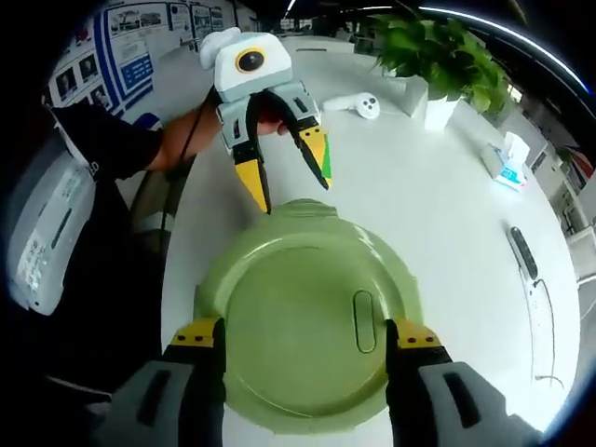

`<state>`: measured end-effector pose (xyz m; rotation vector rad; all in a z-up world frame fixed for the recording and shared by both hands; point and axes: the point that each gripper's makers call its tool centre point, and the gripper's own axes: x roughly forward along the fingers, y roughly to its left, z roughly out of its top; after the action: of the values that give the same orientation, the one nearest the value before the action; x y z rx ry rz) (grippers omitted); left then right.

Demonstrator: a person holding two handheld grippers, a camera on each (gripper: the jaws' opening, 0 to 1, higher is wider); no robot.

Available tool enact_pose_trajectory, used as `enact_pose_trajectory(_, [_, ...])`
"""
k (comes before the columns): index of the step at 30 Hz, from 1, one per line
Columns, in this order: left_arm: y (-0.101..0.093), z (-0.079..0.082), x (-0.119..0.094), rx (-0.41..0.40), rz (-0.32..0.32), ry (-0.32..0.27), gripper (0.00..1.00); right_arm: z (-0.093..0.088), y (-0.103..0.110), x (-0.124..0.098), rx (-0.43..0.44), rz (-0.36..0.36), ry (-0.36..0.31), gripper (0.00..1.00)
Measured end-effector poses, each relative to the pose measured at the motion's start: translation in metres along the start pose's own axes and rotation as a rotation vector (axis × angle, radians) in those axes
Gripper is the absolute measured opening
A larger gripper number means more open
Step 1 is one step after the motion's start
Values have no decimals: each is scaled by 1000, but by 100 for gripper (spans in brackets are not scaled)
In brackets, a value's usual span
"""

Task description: Pick up the tomato from the tabletop place it into the food storage container close the lid and lock the latches

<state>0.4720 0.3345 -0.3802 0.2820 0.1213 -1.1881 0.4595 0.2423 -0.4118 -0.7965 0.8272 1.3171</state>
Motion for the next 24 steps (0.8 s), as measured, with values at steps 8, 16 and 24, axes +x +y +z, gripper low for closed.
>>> enact_pose_trajectory(8, [0,-9,7,-104,-42,19,12,-1,-1,0,-12,8,25,66])
enact_pose_trajectory(16, [-12,-8,17,-125,-88,15,3,-2,0,0,-23,15,54,65])
enact_pose_trajectory(24, [-9,-11,12,-134,-38,36,2,-4,0,-2,-53,35,51,65])
